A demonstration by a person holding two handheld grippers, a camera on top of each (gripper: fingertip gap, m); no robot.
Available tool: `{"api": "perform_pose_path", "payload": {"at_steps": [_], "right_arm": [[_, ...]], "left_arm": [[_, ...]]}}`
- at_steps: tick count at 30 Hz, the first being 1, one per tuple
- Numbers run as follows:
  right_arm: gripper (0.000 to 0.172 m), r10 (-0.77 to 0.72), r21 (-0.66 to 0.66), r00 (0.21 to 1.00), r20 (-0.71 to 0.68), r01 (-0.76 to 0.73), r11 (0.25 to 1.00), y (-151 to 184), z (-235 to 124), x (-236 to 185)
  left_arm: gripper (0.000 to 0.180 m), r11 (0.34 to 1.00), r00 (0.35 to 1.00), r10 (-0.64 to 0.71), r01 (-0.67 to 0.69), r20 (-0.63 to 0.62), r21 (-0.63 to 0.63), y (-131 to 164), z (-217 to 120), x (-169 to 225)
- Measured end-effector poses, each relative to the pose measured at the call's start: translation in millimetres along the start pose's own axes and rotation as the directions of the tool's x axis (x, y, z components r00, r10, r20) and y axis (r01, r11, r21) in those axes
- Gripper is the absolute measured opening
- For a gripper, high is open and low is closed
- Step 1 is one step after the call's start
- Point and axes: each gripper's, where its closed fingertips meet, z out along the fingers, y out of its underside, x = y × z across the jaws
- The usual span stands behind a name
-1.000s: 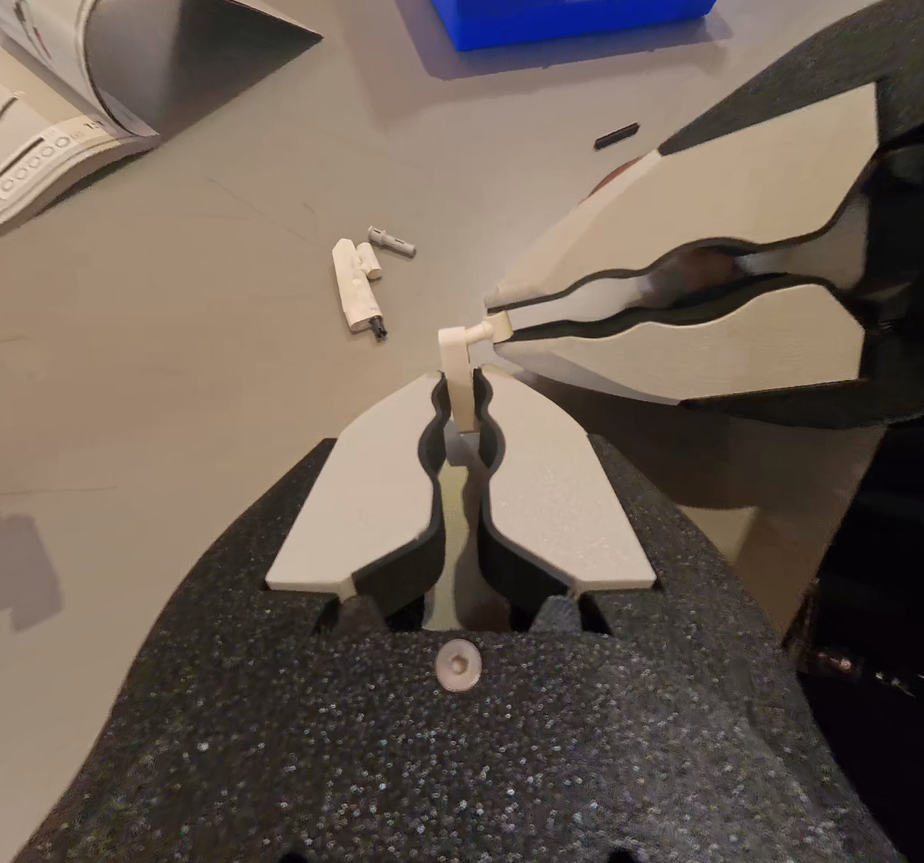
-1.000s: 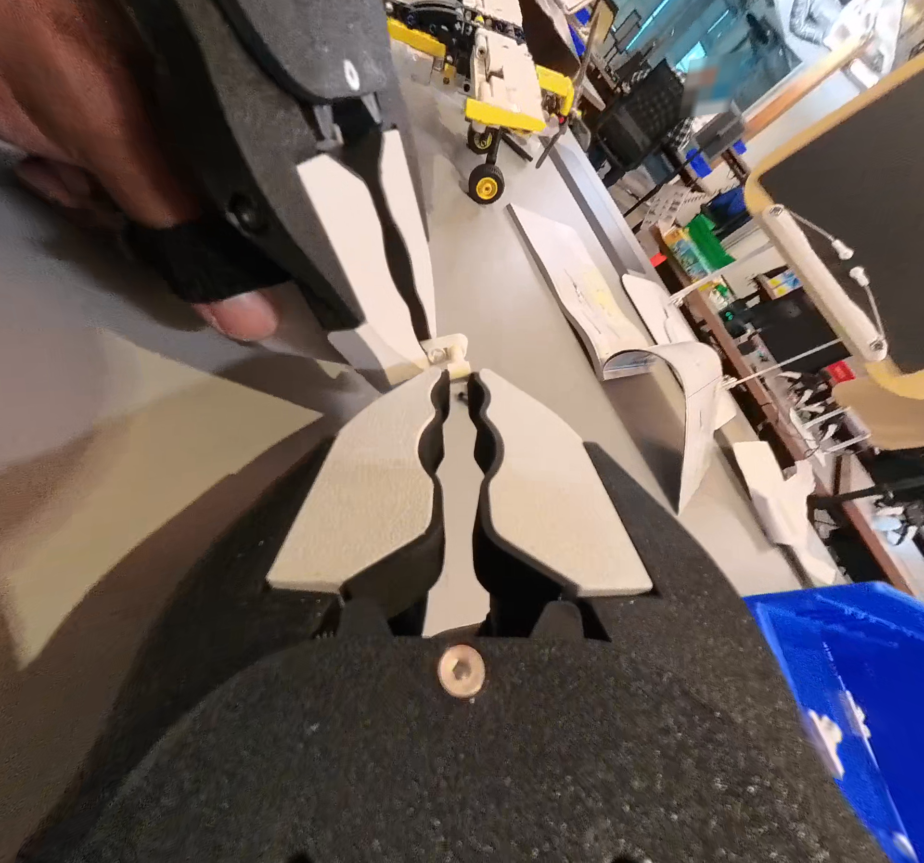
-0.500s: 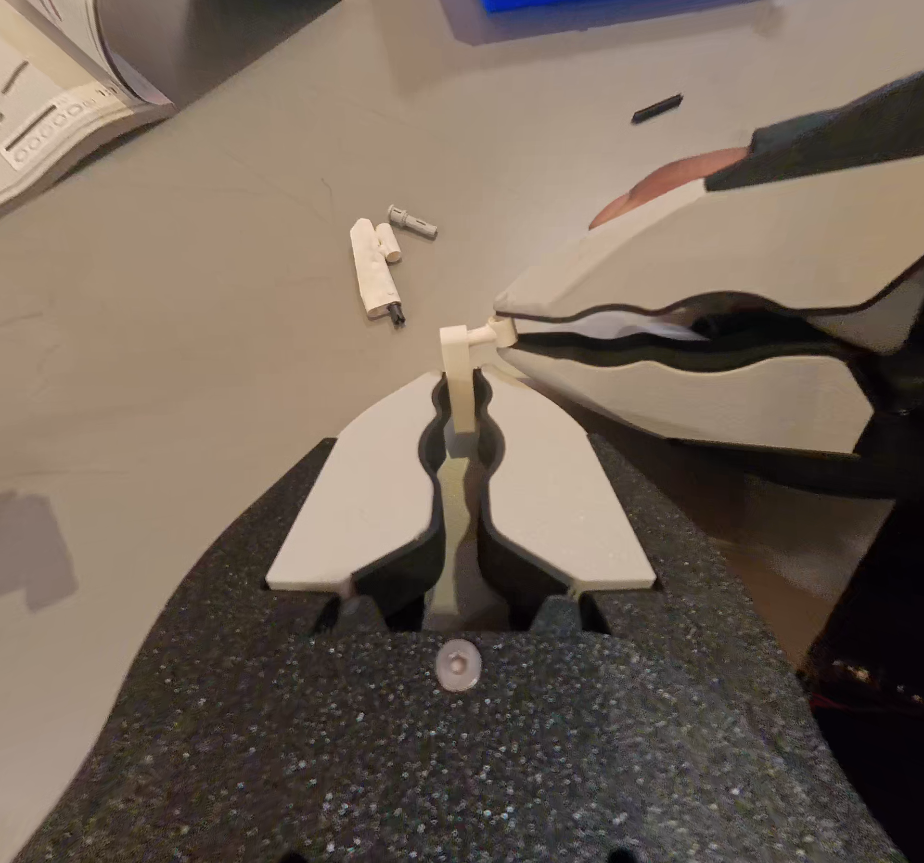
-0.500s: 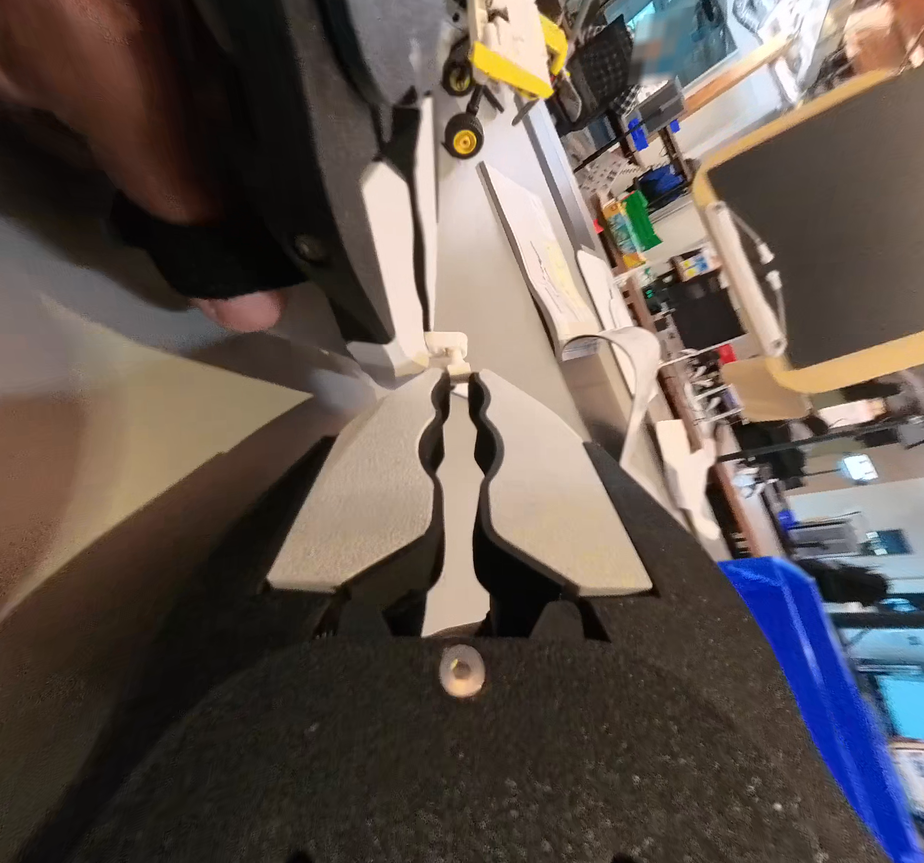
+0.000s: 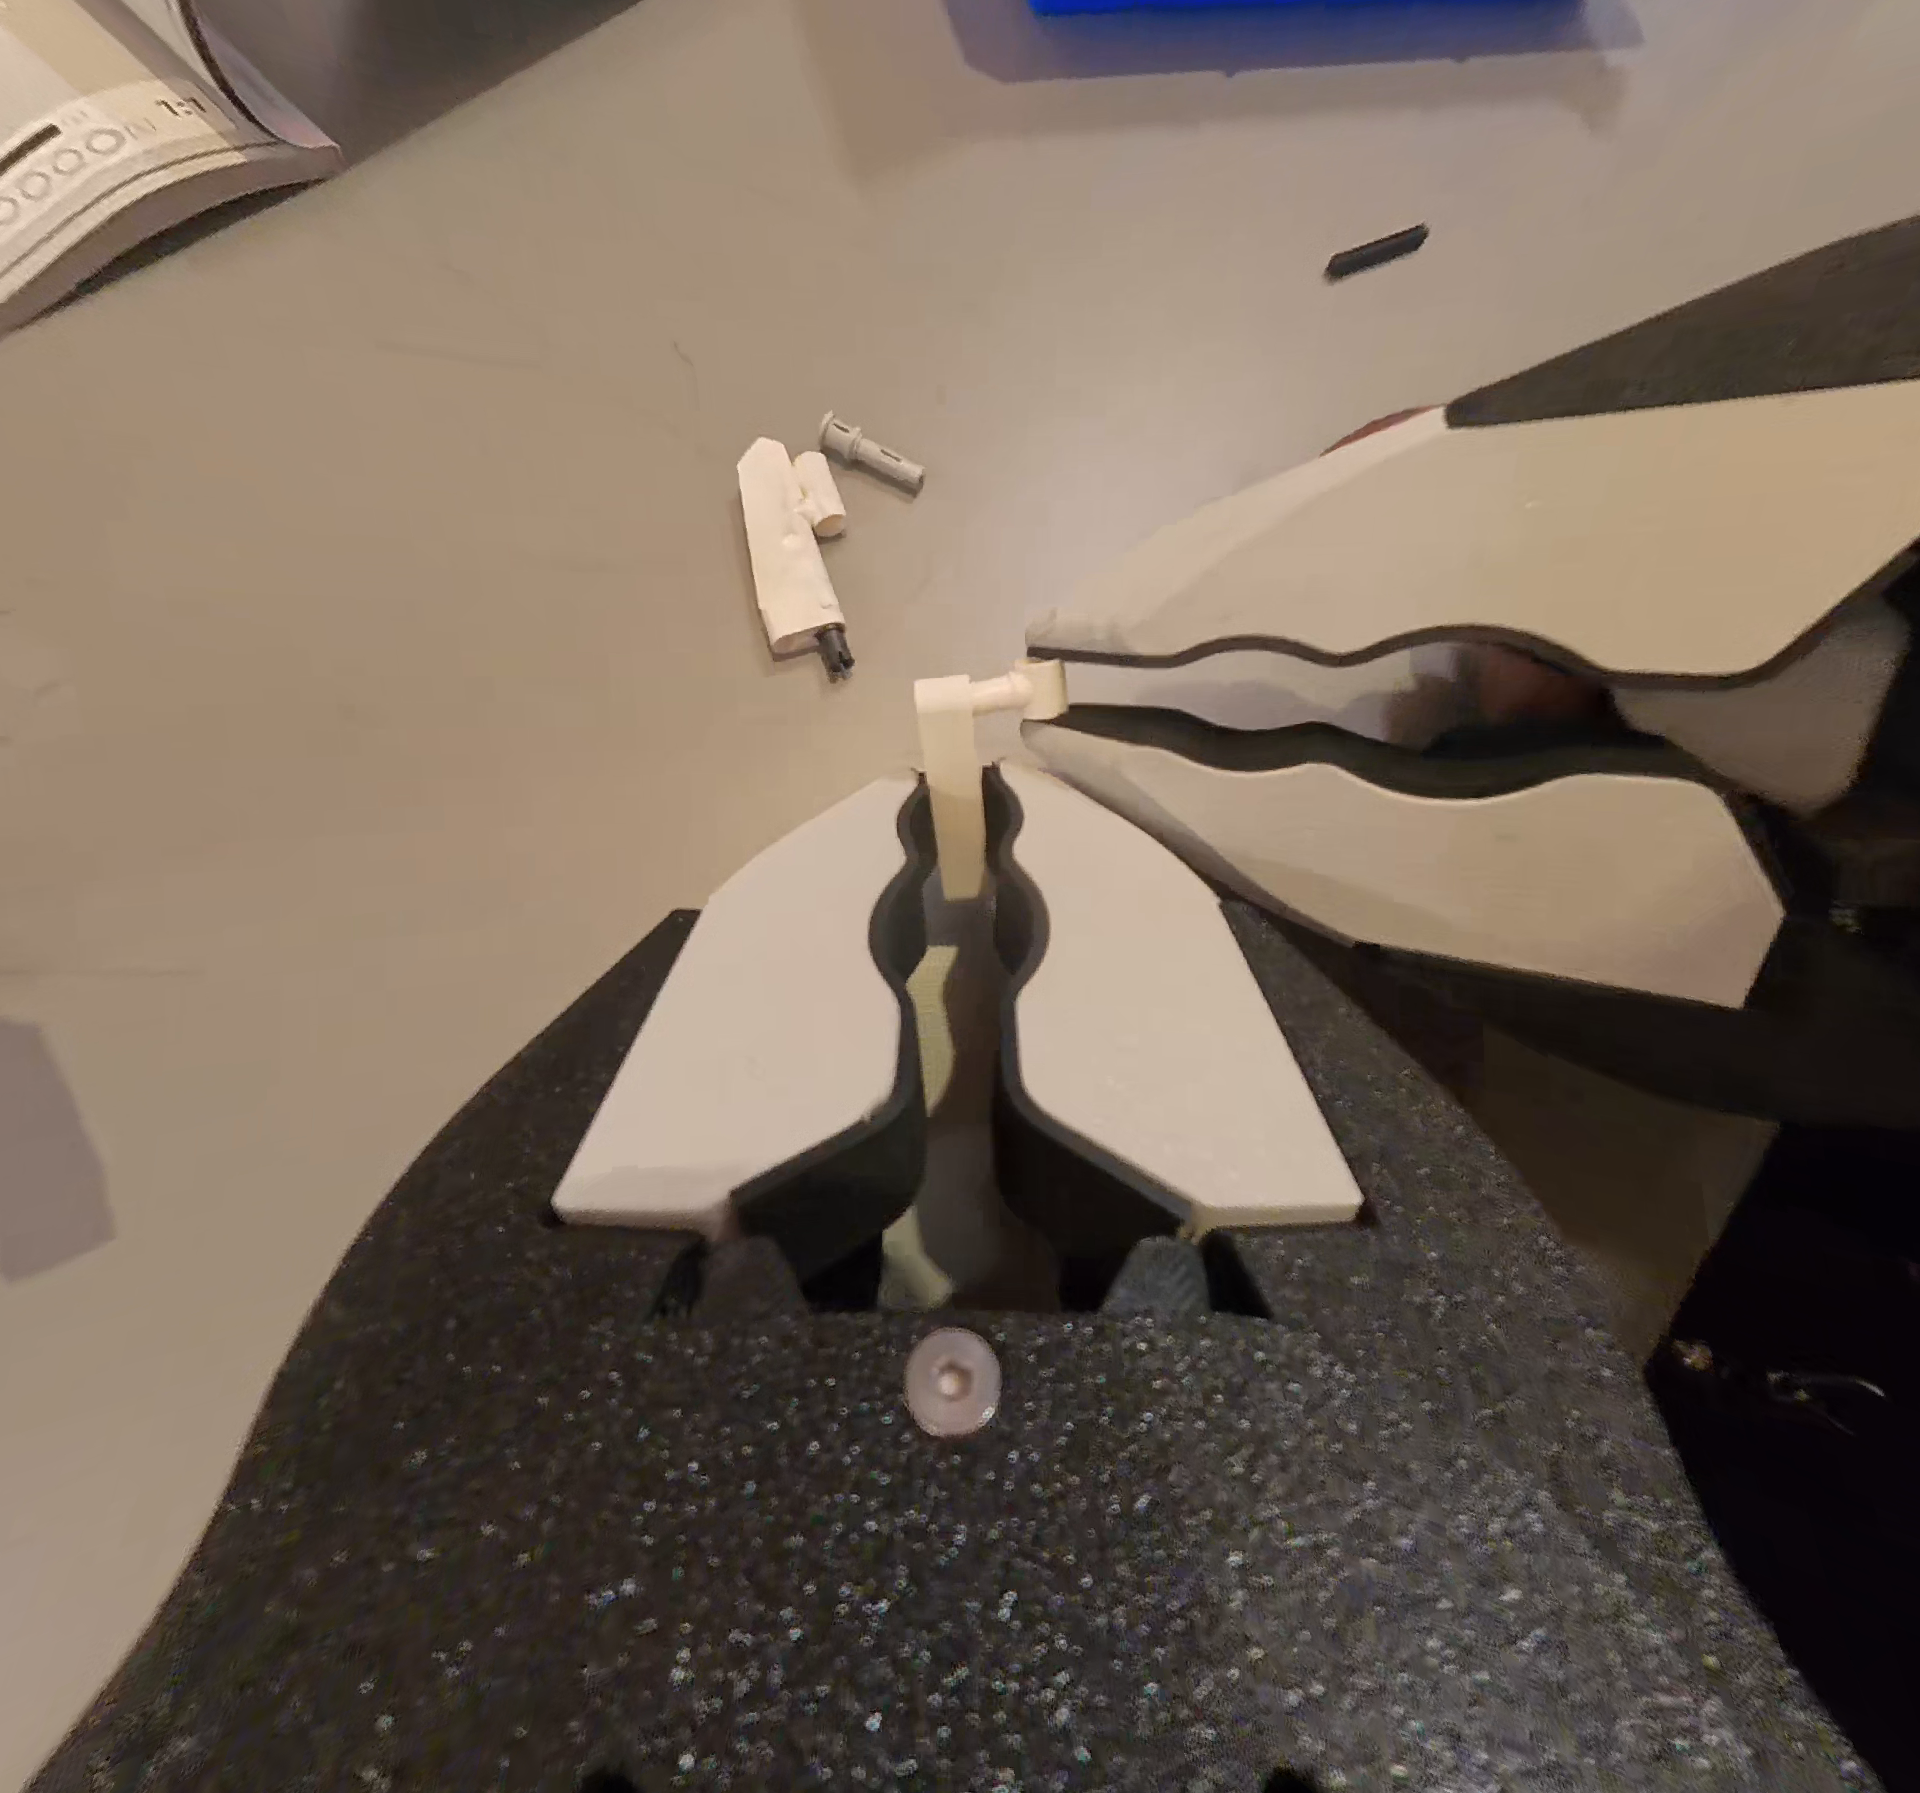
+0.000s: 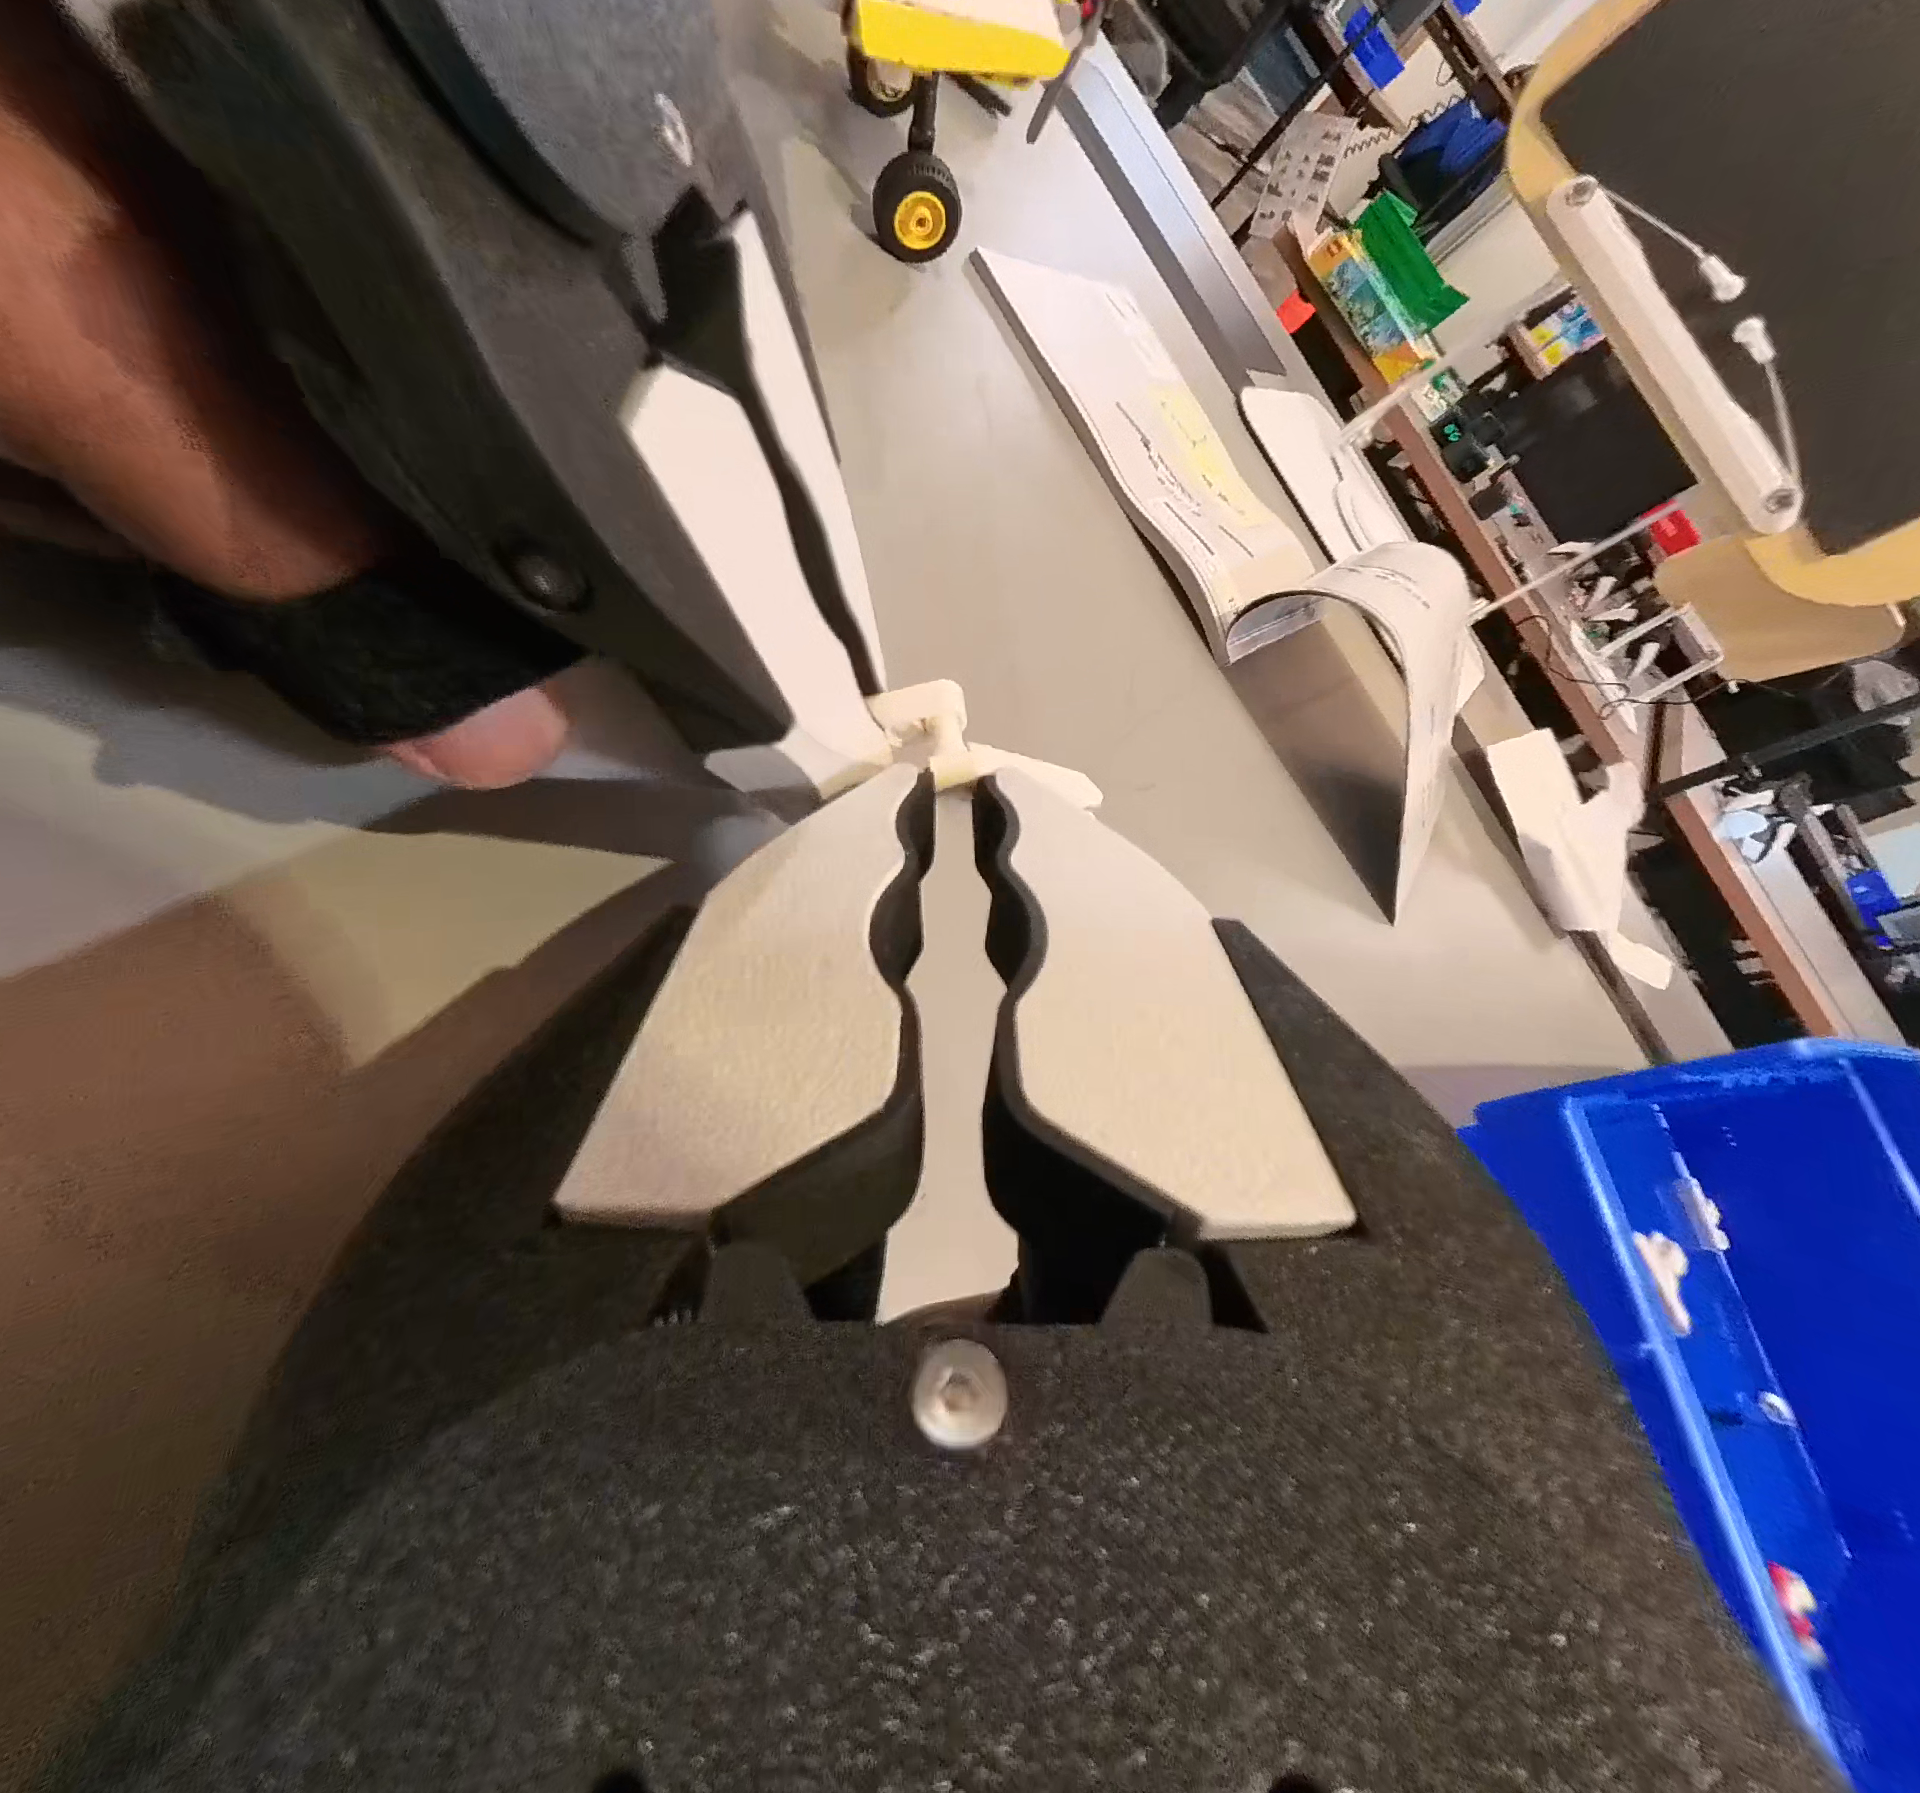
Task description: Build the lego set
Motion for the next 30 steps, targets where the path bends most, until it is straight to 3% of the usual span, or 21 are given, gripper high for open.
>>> {"api": "perform_pose_path", "payload": {"at_steps": [30], "right_arm": [[0.007,-0.082,-0.030,0.996,0.027,0.083,0.996,6.3,1.3,-9.9]], "left_arm": [[0.008,0.967,0.952,0.250,-0.235,0.176,-0.103,6.5,3.3,-9.5]]}}
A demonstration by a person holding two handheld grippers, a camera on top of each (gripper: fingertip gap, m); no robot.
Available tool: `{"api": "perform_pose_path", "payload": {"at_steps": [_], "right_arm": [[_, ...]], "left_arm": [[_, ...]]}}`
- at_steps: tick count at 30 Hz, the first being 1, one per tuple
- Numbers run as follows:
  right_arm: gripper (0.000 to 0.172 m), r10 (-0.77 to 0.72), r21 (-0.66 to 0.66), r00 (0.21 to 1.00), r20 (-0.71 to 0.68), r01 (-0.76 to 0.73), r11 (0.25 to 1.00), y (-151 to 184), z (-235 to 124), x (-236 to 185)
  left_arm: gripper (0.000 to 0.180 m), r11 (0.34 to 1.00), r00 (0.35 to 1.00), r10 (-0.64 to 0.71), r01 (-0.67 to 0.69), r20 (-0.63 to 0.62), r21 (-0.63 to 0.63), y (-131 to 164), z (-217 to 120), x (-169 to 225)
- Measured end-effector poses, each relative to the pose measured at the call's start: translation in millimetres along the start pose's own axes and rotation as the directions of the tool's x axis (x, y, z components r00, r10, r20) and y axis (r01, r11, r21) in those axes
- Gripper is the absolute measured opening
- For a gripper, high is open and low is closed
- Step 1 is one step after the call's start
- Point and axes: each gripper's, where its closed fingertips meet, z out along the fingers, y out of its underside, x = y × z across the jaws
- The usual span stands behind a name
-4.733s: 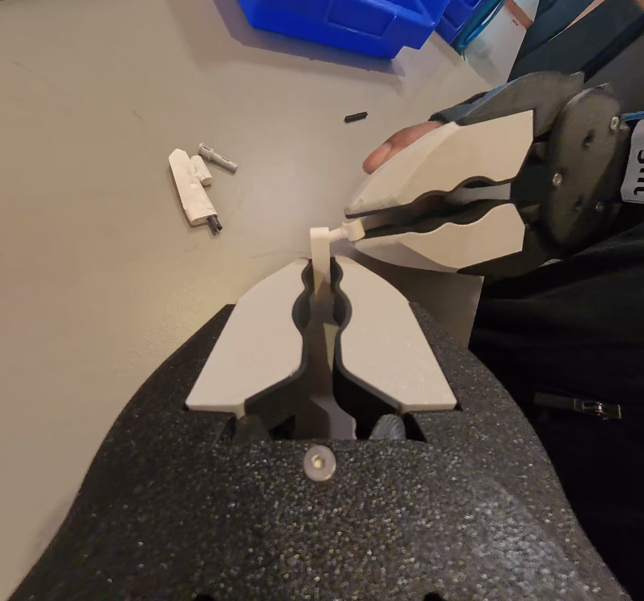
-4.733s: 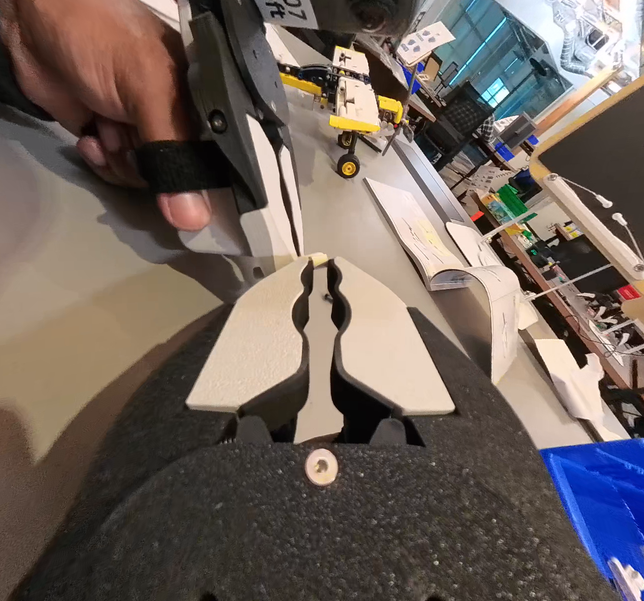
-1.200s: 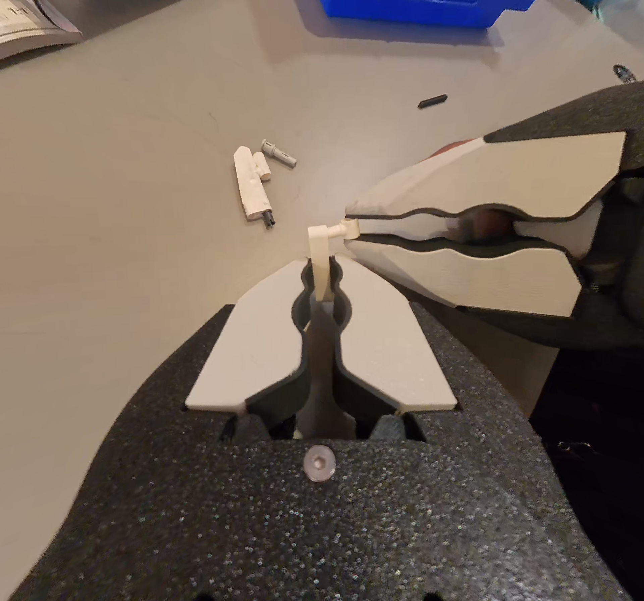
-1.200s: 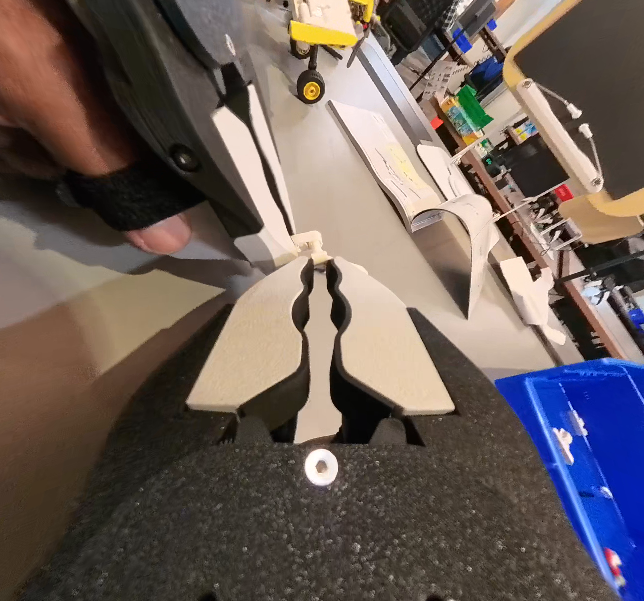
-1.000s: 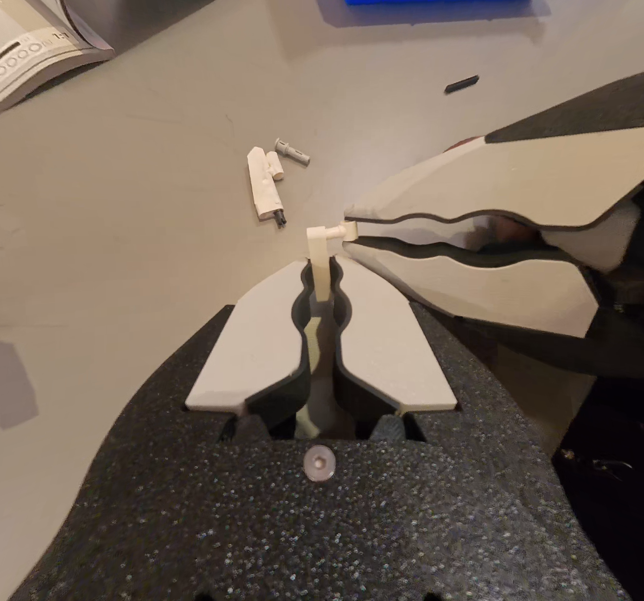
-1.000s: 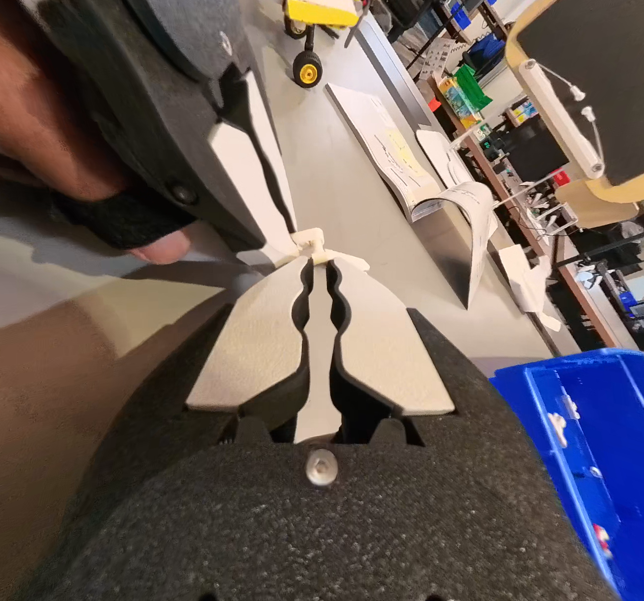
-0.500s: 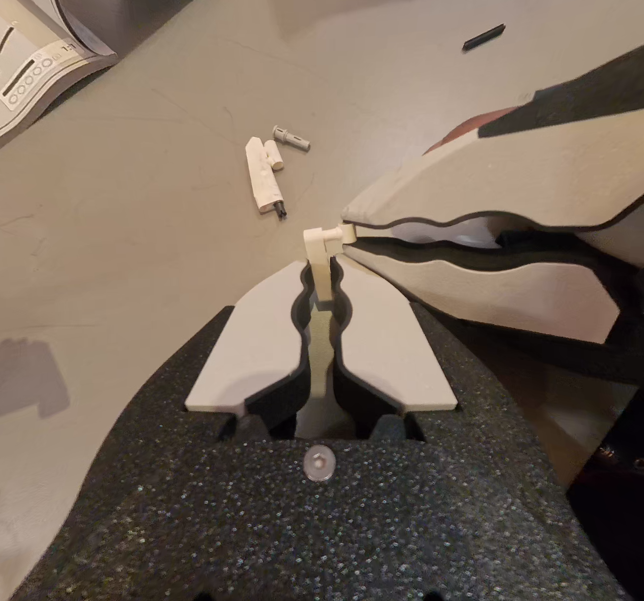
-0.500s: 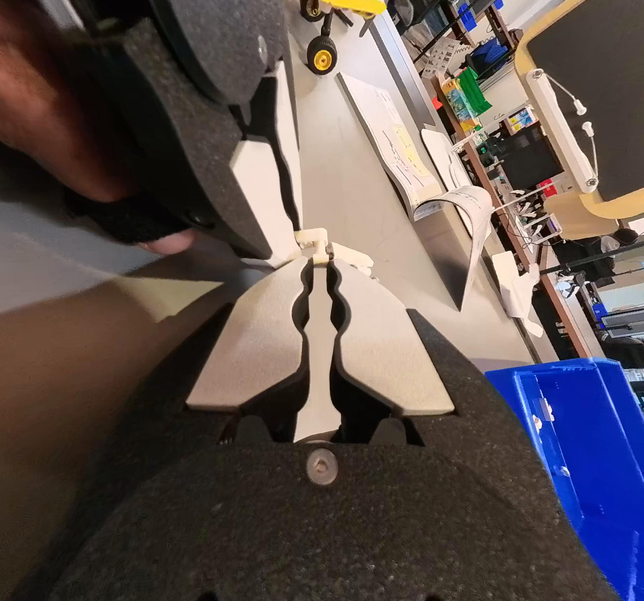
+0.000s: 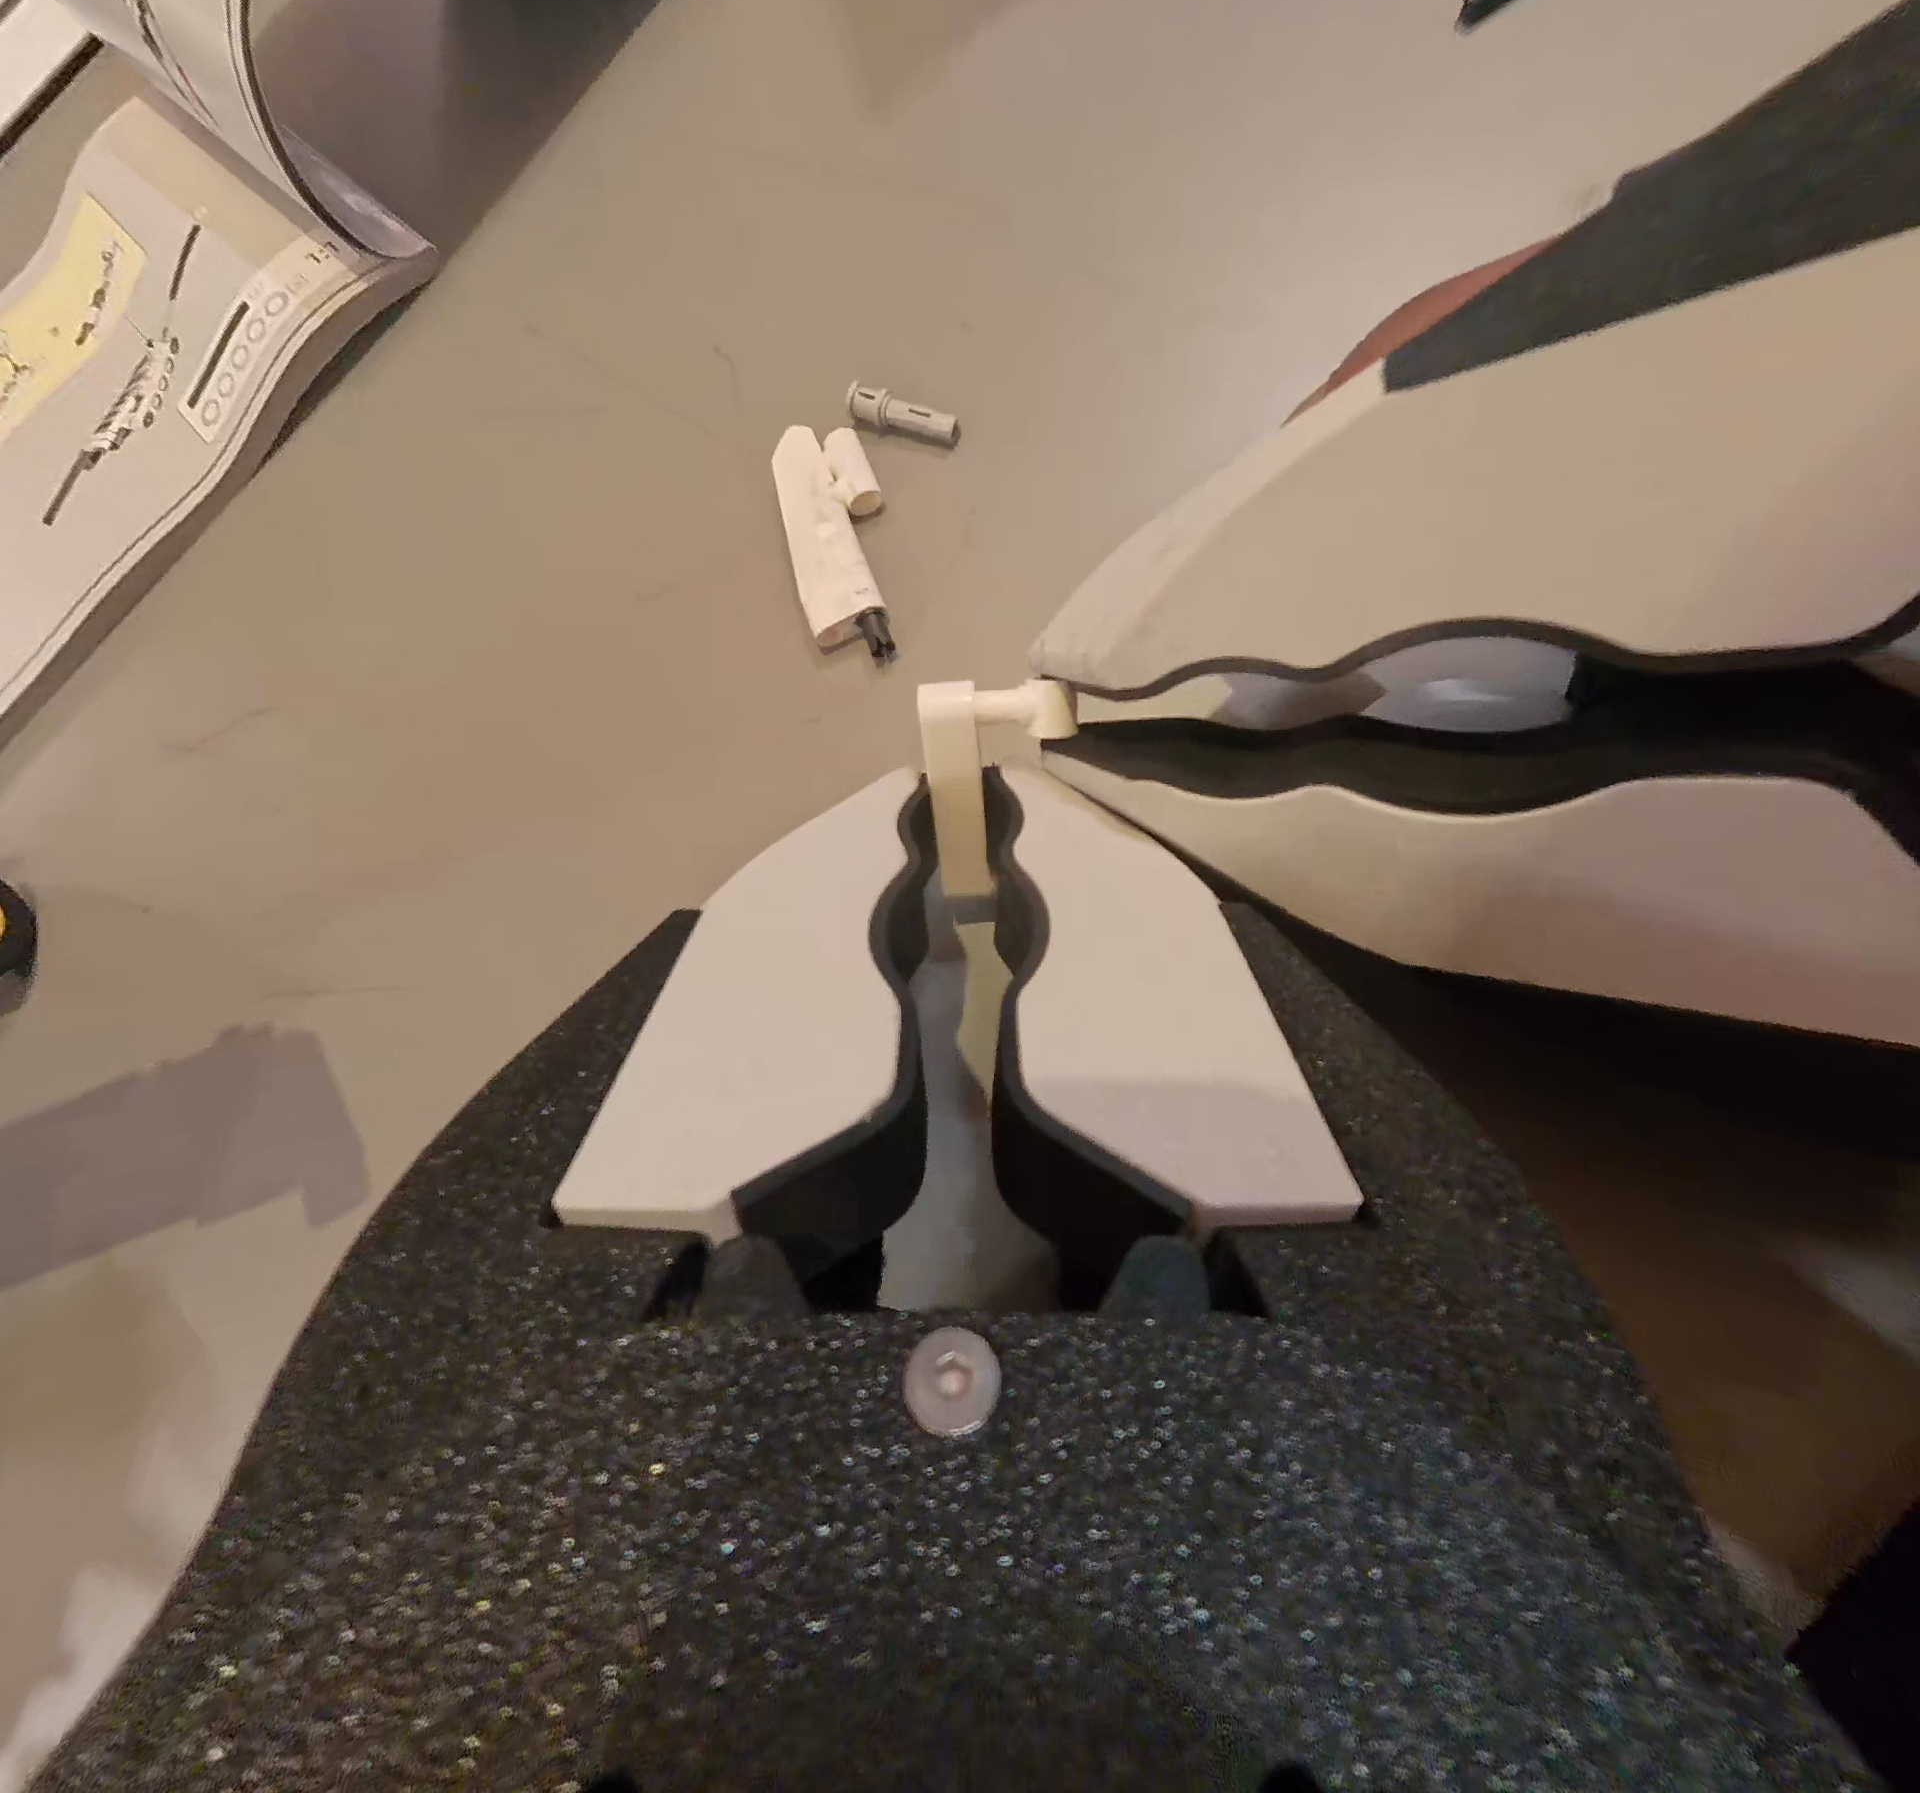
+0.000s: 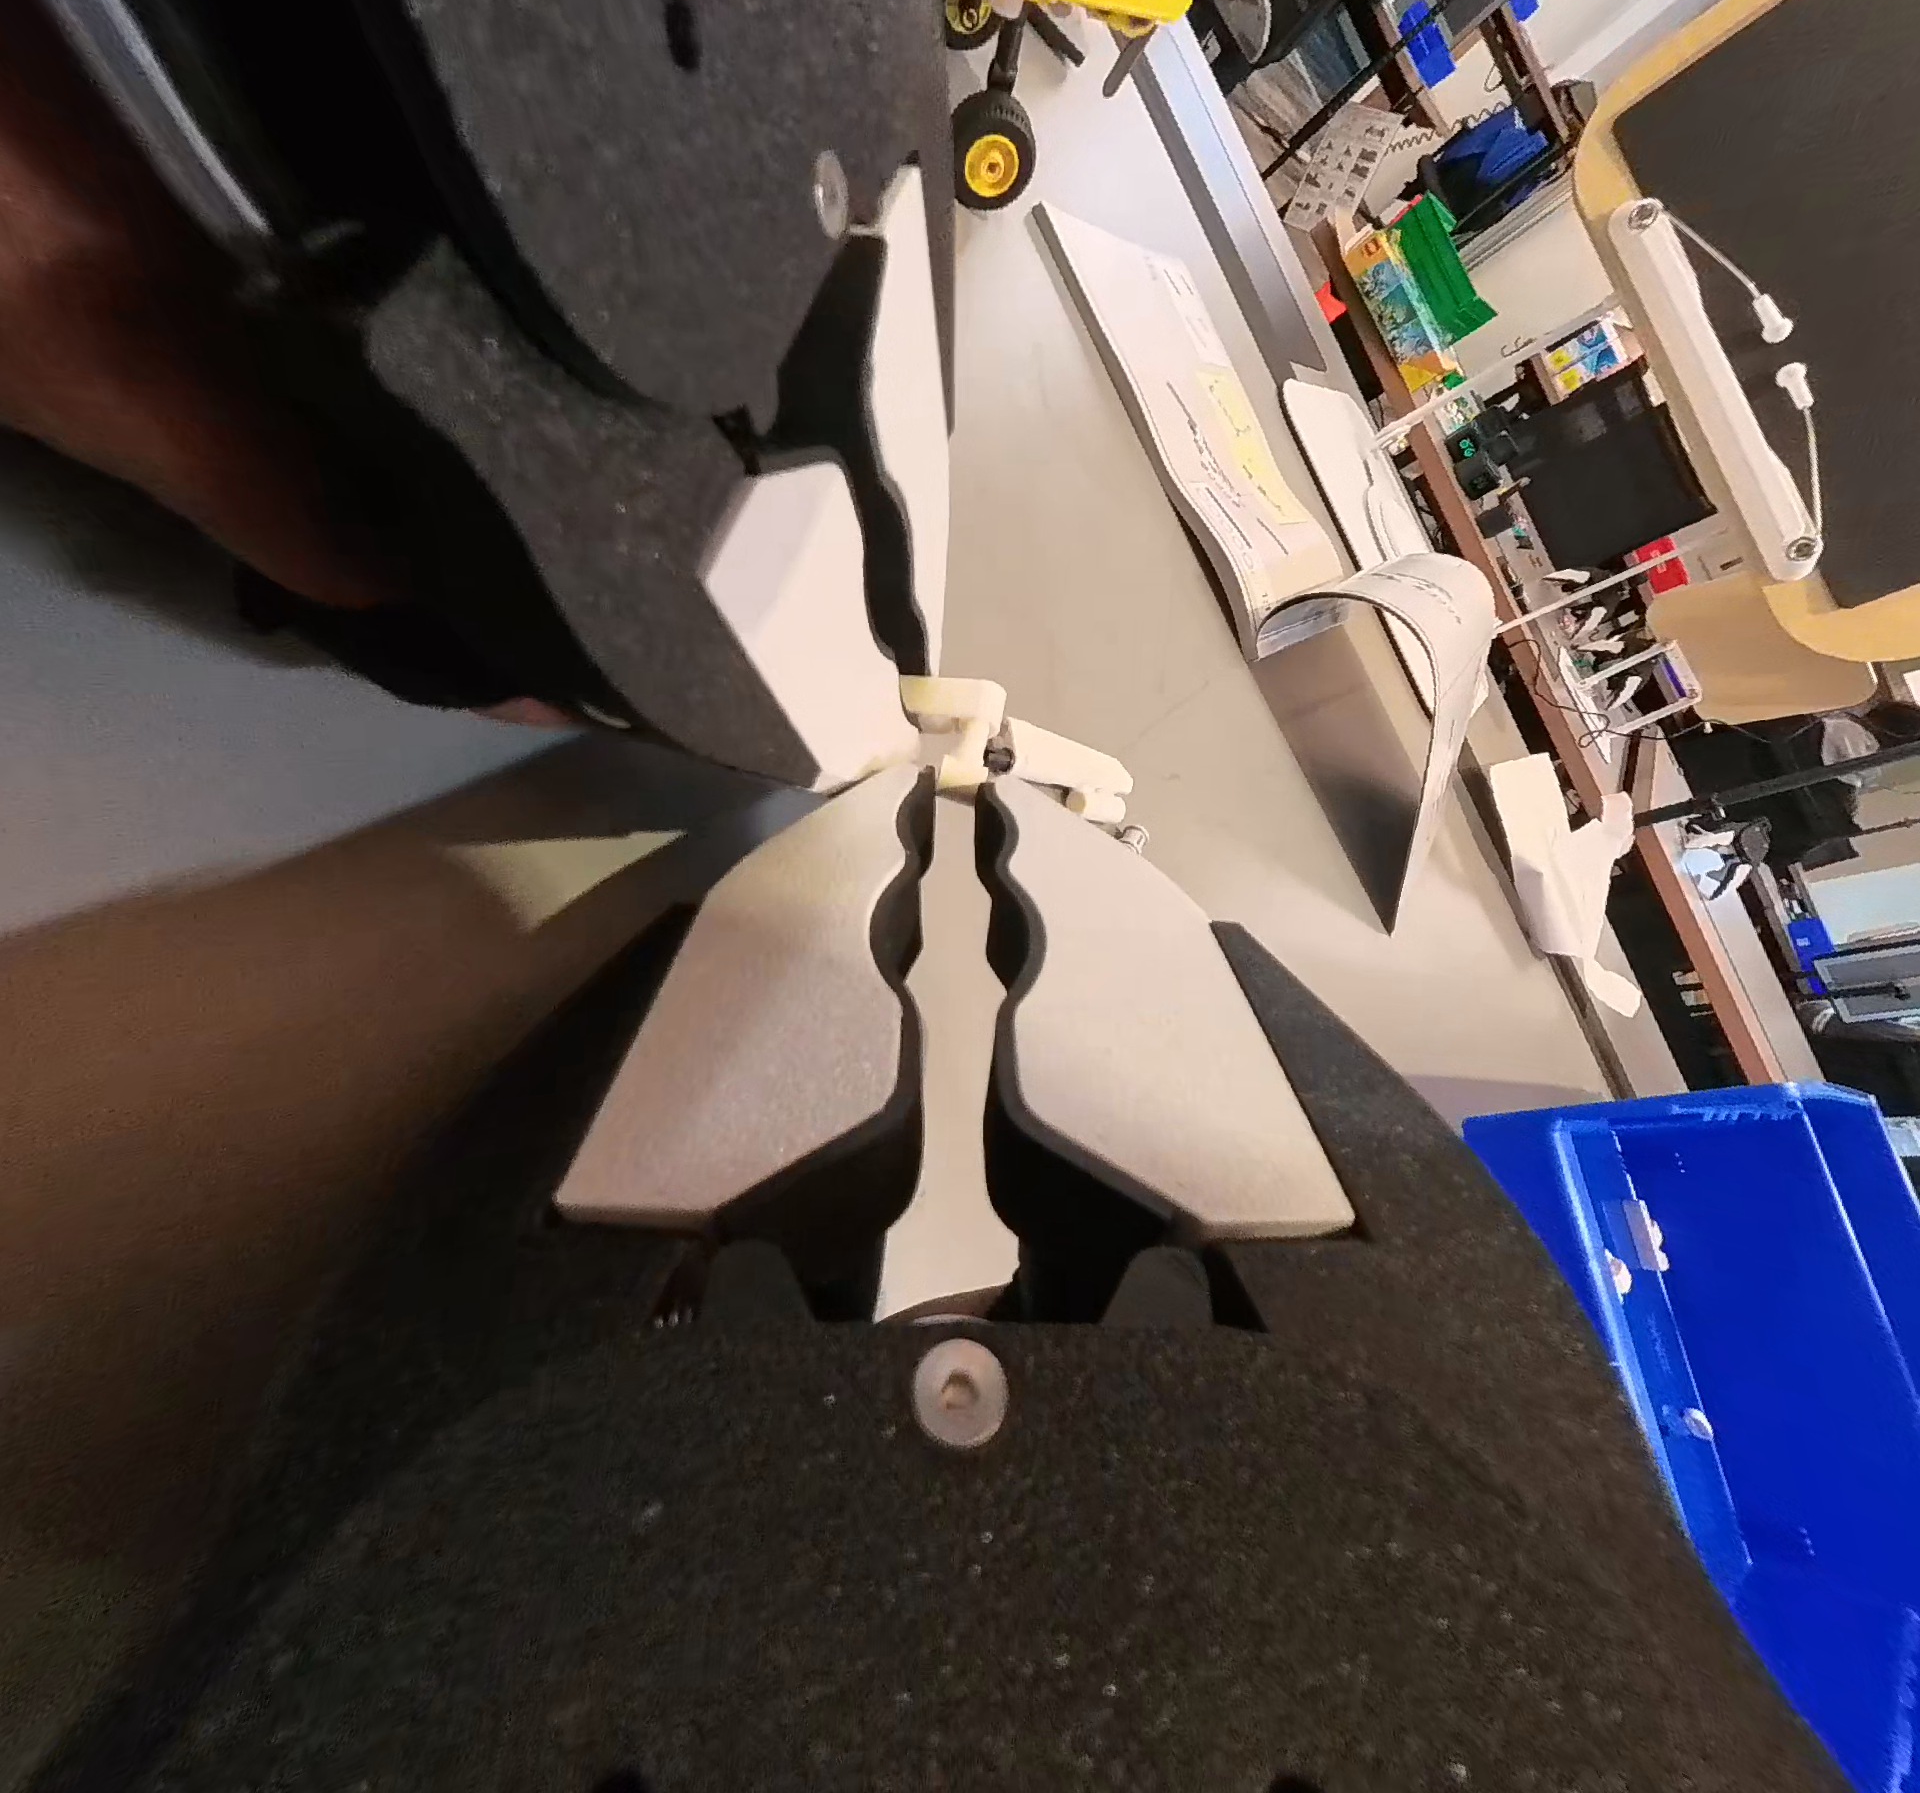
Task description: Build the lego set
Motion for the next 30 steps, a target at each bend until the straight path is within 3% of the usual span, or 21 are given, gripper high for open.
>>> {"api": "perform_pose_path", "payload": {"at_steps": [8,18,25,30], "right_arm": [[0.007,0.001,0.013,1.000,0.011,-0.001,1.000,-1.6,1.0,-0.7],[0.008,0.023,0.052,0.999,0.038,-0.025,0.998,-4.8,-0.1,0.9],[0.008,-0.024,0.069,1.000,-0.004,0.024,0.997,-6.3,-1.3,7.4],[0.007,-0.137,0.027,0.989,-0.054,0.139,0.990,-4.4,-0.6,6.9]], "left_arm": [[0.008,0.999,0.999,0.032,-0.033,-0.028,-0.018,1.7,0.7,-0.3],[0.009,0.999,0.976,-0.031,0.035,-0.215,0.018,-0.2,-0.2,5.1],[0.009,0.986,0.900,-0.157,0.167,-0.406,-0.011,-6.1,-5.0,11.1],[0.009,0.991,0.924,-0.134,0.124,-0.357,-0.049,-3.6,-1.6,10.3]]}}
